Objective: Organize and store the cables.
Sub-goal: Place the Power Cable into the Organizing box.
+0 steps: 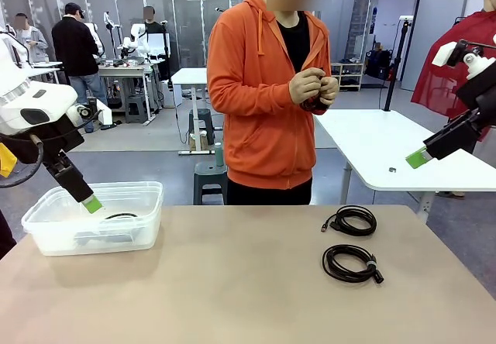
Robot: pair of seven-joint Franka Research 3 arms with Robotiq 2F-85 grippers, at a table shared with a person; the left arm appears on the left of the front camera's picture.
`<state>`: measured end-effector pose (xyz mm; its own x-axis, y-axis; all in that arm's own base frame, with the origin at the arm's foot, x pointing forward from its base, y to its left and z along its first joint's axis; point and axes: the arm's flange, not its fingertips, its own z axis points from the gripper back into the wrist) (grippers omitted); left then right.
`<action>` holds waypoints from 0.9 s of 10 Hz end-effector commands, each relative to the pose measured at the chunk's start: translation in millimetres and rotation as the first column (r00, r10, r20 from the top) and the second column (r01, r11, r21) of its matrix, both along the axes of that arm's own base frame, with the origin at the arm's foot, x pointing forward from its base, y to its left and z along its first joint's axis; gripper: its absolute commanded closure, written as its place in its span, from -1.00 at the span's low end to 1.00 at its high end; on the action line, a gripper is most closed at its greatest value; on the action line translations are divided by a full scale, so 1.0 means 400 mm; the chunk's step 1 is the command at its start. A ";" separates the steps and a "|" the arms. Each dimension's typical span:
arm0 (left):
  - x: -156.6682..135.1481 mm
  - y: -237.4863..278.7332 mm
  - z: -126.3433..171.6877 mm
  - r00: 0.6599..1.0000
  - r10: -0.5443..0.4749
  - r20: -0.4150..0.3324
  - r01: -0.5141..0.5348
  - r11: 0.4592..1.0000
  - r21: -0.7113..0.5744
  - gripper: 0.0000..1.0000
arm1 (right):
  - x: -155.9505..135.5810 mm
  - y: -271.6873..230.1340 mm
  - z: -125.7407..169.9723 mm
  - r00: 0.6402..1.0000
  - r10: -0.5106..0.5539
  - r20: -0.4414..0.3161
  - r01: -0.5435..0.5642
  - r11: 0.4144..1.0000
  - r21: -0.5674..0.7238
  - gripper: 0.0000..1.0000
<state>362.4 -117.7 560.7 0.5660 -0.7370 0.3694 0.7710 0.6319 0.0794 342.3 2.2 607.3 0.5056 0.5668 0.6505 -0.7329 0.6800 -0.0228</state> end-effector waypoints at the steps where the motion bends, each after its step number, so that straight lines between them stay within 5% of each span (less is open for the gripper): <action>1: -0.006 0.000 0.010 1.000 0.013 -0.017 -0.013 1.000 0.009 -0.93 | 0.001 -0.001 -0.001 1.000 0.006 0.000 -0.006 1.000 0.000 -1.00; 9: -0.006 0.000 0.010 1.000 0.013 -0.017 -0.013 1.000 0.009 -0.93 | 0.001 -0.001 -0.001 1.000 0.006 0.000 -0.006 1.000 0.000 -1.00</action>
<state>362.4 -117.7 560.7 0.5660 -0.7370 0.3694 0.7710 0.6319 0.0794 342.3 2.2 607.3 0.5056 0.5668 0.6505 -0.7329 0.6800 -0.0228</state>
